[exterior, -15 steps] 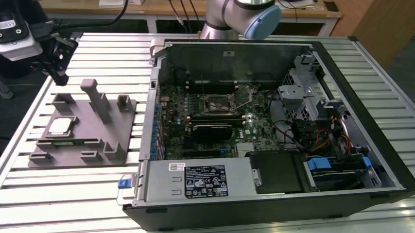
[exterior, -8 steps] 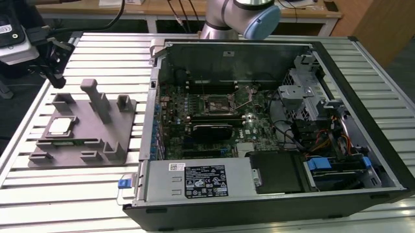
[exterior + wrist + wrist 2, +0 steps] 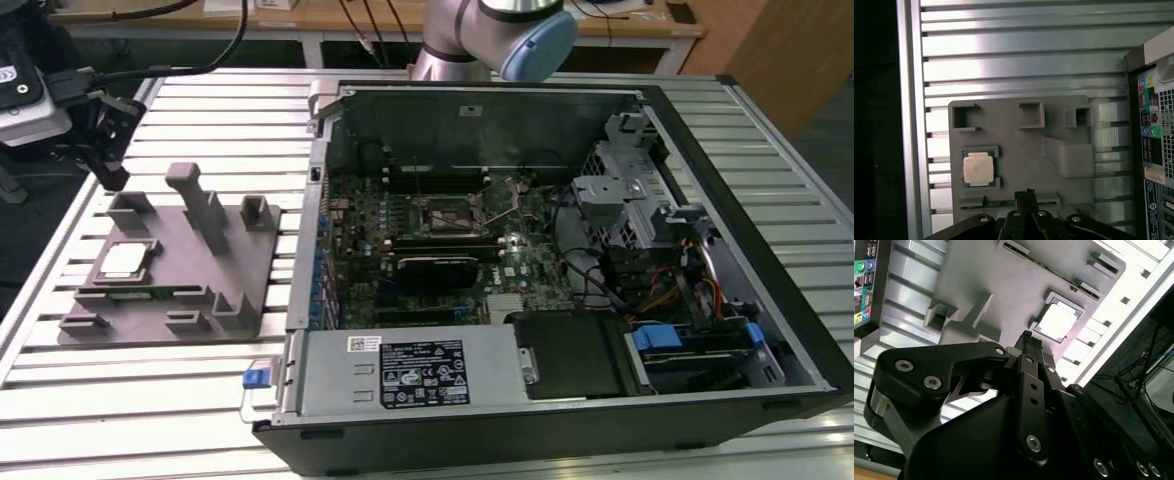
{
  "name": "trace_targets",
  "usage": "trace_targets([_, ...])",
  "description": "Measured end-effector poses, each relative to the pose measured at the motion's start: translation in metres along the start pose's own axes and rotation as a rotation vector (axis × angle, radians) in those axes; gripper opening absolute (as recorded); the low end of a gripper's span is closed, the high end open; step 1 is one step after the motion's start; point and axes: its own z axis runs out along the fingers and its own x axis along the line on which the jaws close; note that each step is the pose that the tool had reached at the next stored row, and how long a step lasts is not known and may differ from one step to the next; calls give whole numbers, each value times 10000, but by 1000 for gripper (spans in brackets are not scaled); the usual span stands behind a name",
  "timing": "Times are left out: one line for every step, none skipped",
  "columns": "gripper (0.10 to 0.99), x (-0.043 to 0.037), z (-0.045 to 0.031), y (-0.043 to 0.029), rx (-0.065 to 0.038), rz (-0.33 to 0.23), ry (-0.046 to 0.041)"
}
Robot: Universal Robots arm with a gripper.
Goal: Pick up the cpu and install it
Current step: 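Reach for the cpu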
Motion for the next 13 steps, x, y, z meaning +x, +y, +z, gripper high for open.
trace_targets([106, 14, 17, -2, 9, 0, 0])
trace_targets([106, 28, 35, -3, 17, 1, 0])
trace_targets([106, 41, 53, -3, 23, 2, -3])
trace_targets([106, 53, 72, -1, 29, 3, -3])
trace_targets([106, 65, 89, 2, 35, 5, -3])
trace_targets([106, 76, 107, 7, 41, 6, -3])
trace_targets([106, 84, 125, 12, 45, 7, -3])
trace_targets([106, 89, 143, 19, 49, 10, -3])
trace_targets([106, 94, 160, 26, 52, 12, -3])
trace_targets([106, 98, 176, 33, 53, 14, -4])
trace_targets([106, 101, 185, 37, 54, 15, -5])
trace_targets([106, 103, 185, 37, 55, 14, -3])
trace_targets([106, 103, 185, 37, 55, 13, -2])
